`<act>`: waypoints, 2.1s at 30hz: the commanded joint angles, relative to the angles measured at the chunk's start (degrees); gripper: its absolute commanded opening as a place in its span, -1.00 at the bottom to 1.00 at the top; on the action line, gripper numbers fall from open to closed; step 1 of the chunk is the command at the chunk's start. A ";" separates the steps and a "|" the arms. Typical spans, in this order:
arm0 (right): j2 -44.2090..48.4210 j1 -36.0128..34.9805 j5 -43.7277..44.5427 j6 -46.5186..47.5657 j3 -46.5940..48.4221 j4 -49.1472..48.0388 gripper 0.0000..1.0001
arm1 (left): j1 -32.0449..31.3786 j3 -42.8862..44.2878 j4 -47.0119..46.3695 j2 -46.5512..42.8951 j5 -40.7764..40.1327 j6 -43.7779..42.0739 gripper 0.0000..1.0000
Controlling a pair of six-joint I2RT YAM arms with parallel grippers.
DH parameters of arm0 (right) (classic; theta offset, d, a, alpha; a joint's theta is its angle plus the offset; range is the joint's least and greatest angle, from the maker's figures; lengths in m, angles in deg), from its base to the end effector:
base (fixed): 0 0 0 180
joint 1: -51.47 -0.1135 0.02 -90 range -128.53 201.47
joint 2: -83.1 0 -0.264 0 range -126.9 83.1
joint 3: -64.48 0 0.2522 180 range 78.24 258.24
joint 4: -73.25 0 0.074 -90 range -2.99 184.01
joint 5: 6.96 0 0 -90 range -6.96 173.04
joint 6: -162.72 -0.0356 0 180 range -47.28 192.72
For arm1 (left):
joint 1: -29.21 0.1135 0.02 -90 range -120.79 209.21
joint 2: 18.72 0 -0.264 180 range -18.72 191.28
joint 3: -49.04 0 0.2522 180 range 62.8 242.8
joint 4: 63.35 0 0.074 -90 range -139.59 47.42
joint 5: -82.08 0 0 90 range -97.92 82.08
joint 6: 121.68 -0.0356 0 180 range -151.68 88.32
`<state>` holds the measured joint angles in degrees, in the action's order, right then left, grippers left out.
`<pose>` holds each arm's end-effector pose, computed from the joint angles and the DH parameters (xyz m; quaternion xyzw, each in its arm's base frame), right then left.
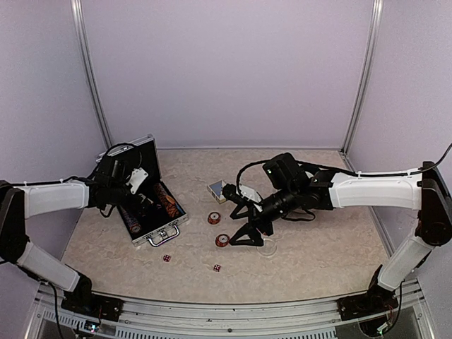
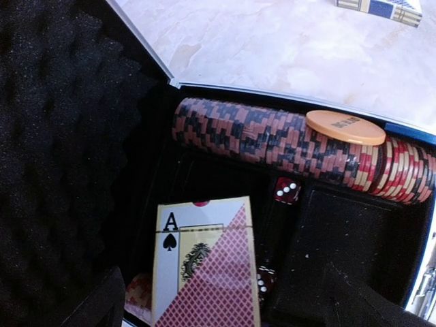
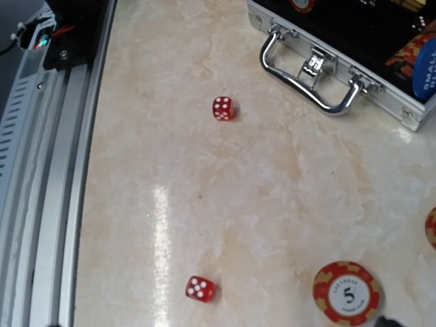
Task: Pack up texas hold em set
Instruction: Place the poker case in the slot, then adjust the poker case in the slot.
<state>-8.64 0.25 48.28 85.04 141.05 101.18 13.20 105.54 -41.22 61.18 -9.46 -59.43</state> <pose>0.2014 0.2831 0.2408 -0.5620 0.6818 0.3849 0.2669 0.2713 -0.0768 0.1950 0.3402 0.8608 0.0511 0.3751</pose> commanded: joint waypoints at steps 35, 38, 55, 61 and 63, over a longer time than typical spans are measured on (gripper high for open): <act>-4.09 -0.41 -0.74 0.41 0.73 0.59 0.98 | -4.45 12.36 23.16 8.08 -18.69 23.30 0.96; -4.33 -0.47 -0.62 0.43 0.90 0.74 0.98 | -3.36 12.52 21.79 7.33 -16.63 20.94 0.87; -4.76 -0.48 -0.04 0.67 1.02 1.13 0.98 | -2.23 17.59 23.63 13.84 -13.86 16.19 0.45; -4.93 -0.54 0.22 0.64 1.08 1.29 0.98 | -2.45 17.00 23.94 14.23 -14.61 14.19 0.53; -4.94 -0.55 0.22 0.64 1.05 1.30 0.98 | -2.73 16.56 23.62 14.10 -14.34 13.60 0.55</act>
<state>-12.79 0.12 48.36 85.26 141.07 101.31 10.54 121.50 -17.58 74.42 -23.56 -43.56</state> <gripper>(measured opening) 0.990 0.764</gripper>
